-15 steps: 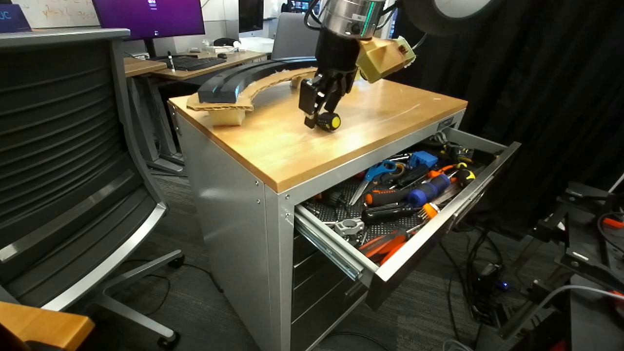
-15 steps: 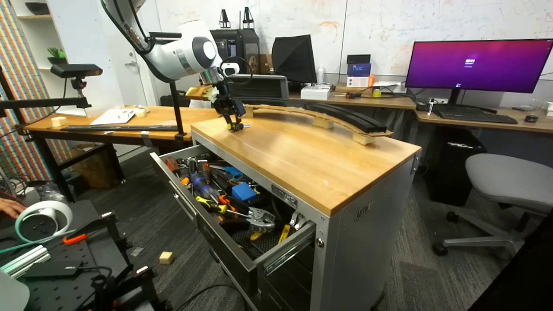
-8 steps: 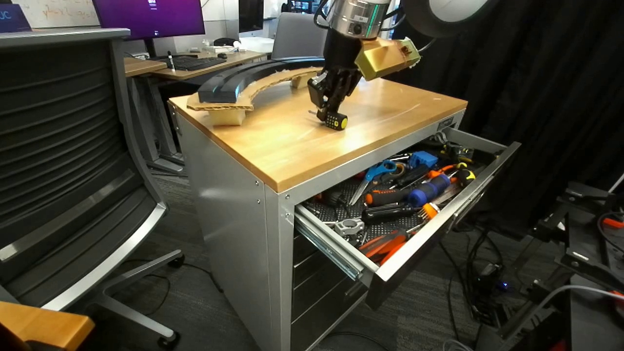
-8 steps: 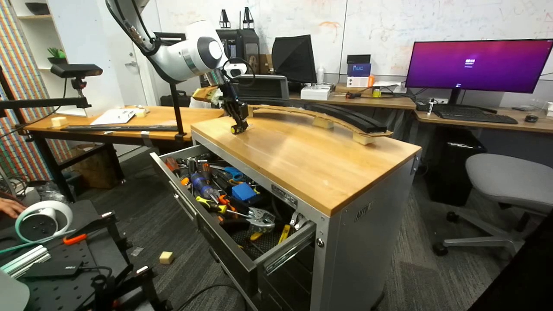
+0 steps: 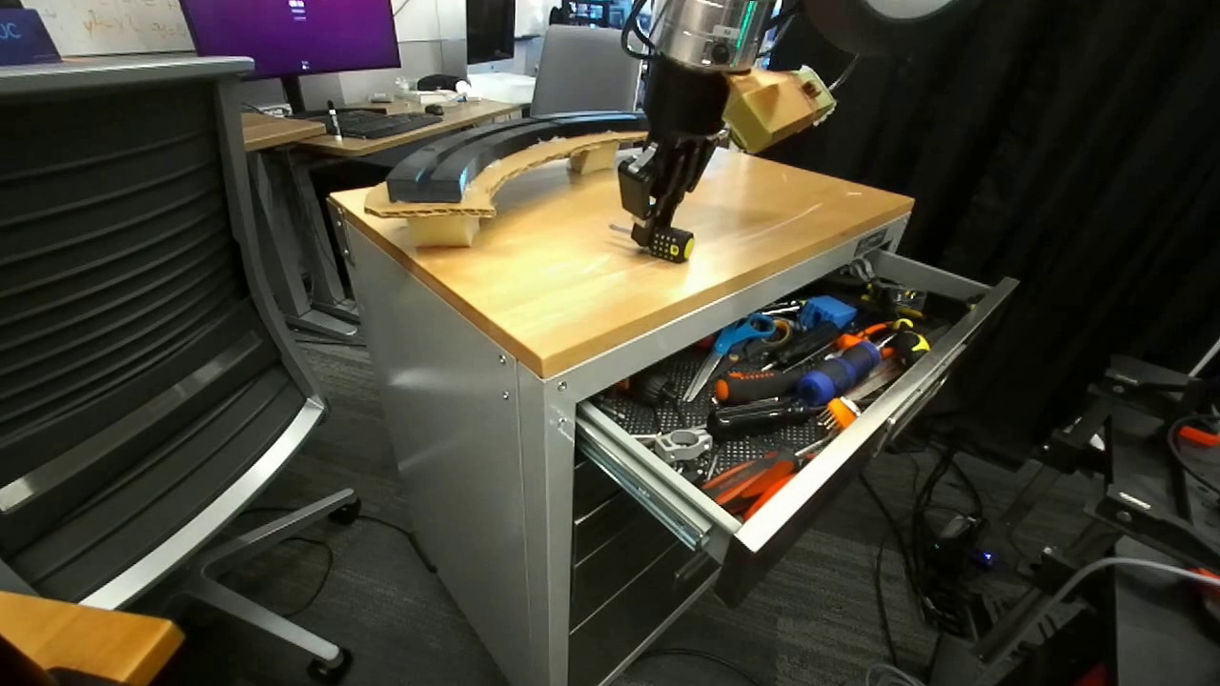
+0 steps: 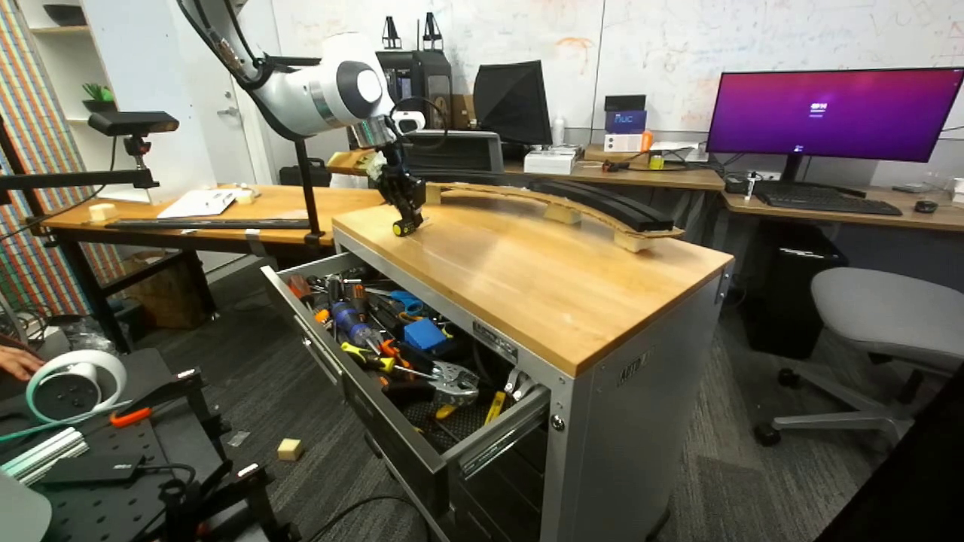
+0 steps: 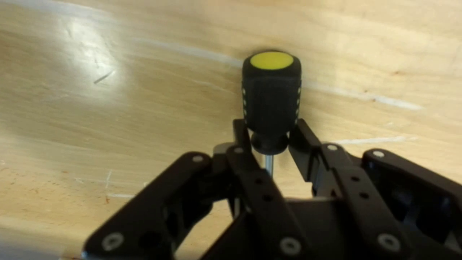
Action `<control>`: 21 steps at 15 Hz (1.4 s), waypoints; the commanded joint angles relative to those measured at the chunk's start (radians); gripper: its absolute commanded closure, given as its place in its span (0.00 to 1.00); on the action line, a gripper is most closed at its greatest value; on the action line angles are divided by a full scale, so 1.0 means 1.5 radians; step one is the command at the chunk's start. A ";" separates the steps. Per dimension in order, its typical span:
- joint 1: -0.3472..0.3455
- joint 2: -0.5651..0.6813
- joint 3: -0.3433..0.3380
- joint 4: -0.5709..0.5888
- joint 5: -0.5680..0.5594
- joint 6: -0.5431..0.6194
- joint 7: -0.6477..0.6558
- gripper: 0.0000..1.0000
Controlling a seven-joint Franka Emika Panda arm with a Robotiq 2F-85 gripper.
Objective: Put the screwdriver in the topmost drawer and then close the drawer
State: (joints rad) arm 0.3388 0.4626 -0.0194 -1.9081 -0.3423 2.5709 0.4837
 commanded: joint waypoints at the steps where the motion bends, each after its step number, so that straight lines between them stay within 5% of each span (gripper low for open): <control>1: -0.013 -0.095 0.059 -0.153 0.048 0.006 -0.096 0.86; 7: -0.016 -0.133 0.139 -0.237 0.084 -0.014 -0.242 0.85; 8: -0.016 -0.127 0.152 -0.238 0.088 -0.032 -0.265 0.42; 10: -0.019 -0.117 0.167 -0.235 0.083 -0.084 -0.313 0.41; 15: -0.035 -0.140 0.166 -0.267 0.072 -0.197 -0.396 0.03; 21: -0.068 -0.177 0.135 -0.374 0.093 -0.215 -0.286 0.00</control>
State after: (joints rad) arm 0.2544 0.2460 0.2064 -2.3811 -0.2267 2.2271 -0.0393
